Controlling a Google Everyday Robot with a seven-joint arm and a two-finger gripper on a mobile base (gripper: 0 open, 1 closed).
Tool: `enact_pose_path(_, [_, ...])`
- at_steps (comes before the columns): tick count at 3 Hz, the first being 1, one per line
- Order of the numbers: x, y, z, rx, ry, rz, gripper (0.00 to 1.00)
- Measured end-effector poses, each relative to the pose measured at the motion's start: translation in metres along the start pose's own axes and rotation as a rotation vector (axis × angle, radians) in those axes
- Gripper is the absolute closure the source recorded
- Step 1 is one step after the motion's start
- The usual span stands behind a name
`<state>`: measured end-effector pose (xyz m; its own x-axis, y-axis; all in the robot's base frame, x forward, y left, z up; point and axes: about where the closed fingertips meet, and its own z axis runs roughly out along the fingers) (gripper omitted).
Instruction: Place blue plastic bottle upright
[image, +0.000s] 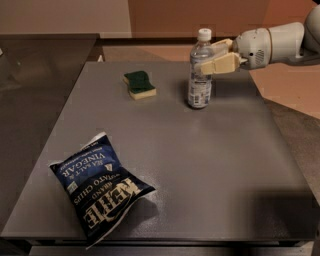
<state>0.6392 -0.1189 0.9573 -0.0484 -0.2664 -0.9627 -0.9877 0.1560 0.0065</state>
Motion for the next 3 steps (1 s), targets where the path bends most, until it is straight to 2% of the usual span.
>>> enact_pose_path(2, [0.0008, 0.0018, 0.0039, -0.017, -0.016, -0.002, 0.12])
enact_pose_path(3, [0.0003, 0.0017, 0.0068, -0.020, -0.017, -0.002, 0.00])
